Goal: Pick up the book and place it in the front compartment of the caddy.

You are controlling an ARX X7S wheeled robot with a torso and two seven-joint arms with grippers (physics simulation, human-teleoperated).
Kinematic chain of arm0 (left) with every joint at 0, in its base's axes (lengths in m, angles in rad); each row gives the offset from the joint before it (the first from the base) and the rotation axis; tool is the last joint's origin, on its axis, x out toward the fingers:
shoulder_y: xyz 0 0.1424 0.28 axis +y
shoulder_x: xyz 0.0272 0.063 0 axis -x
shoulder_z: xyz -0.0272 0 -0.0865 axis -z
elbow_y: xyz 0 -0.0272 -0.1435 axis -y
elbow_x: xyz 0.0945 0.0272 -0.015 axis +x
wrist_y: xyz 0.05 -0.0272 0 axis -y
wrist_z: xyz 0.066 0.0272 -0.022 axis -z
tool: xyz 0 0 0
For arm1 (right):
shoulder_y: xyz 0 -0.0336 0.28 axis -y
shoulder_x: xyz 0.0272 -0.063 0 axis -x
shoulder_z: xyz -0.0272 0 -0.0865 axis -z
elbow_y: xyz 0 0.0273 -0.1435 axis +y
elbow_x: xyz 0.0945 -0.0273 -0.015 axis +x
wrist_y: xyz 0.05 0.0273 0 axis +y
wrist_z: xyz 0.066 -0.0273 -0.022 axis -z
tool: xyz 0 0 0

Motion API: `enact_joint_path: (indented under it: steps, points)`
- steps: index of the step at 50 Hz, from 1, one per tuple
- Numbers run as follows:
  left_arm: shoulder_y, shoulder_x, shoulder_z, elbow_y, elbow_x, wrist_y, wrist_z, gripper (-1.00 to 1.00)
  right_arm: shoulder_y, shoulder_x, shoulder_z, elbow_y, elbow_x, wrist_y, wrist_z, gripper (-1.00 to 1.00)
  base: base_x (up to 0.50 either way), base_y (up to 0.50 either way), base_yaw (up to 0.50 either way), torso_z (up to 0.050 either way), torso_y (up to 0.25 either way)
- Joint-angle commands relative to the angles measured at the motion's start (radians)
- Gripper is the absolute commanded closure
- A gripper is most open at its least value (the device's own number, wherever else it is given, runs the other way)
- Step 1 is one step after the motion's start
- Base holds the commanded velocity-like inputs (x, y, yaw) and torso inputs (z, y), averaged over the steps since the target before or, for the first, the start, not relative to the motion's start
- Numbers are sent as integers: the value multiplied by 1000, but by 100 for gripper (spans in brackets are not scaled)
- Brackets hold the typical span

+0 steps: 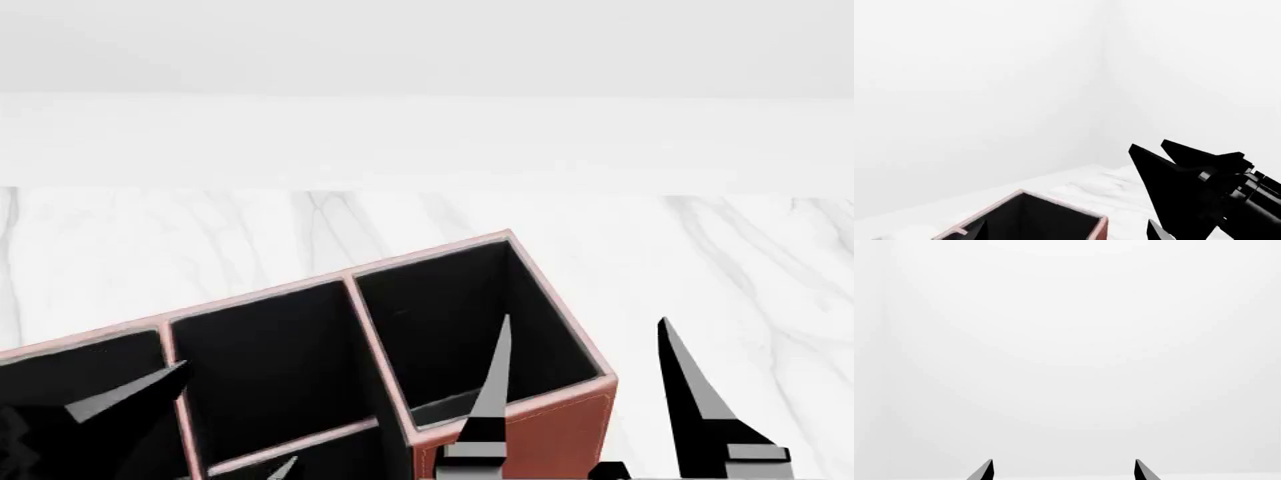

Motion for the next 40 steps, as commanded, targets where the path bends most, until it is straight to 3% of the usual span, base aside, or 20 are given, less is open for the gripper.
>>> enact_joint_path:
  steps: [1, 8, 10, 12, 24, 27, 28, 33, 34, 37, 40]
  points:
    - [-28, -53, 42, 17, -80, -77, 37, -100, 1, 8, -4, -1, 4, -3, 6, -100, 0, 0, 0, 0, 0]
    - [-14, -68, 72, 14, -62, -78, 64, -100, 2, 13, -5, -8, 8, -1, 12, -100, 0, 0, 0, 0, 0]
    - [34, -81, 109, -10, -30, -48, 126, -100, 2, 14, -5, -8, 8, -2, 13, -100, 0, 0, 0, 0, 0]
    - [-9, -97, 99, 28, -98, -114, 83, -100, 1, 15, -7, -9, 8, -2, 15, -100, 0, 0, 0, 0, 0]
    - [-11, -126, 135, 6, -130, -161, 107, -100, 2, 20, -11, -4, 8, -9, 22, -100, 0, 0, 0, 0, 0]
    - [29, -126, 168, -35, -58, -116, 151, -100, 3, 22, -12, -9, 10, -6, 24, -100, 0, 0, 0, 0, 0]
    - [-1, -133, 156, -11, -113, -165, 116, -100, 3, 22, -12, -10, 11, -5, 25, -100, 0, 0, 0, 0, 0]
    - [-9, -137, 190, -44, -79, -194, 115, -100, 3, 25, -14, -9, 12, -8, 27, -100, 0, 0, 0, 0, 0]
    - [-49, -145, 169, -11, -156, -257, 67, -100, 4, 26, -14, -11, 13, -5, 28, -100, 0, 0, 0, 0, 0]
    - [-79, -155, 172, -1, -192, -311, 35, -100, 3, 28, -11, -12, 16, -6, 30, -100, 0, 0, 0, 0, 0]
    - [-64, -160, 207, -27, -132, -287, 69, -100, 5, 30, -10, -17, 19, -1, 34, -100, 0, 0, 0, 0, 0]
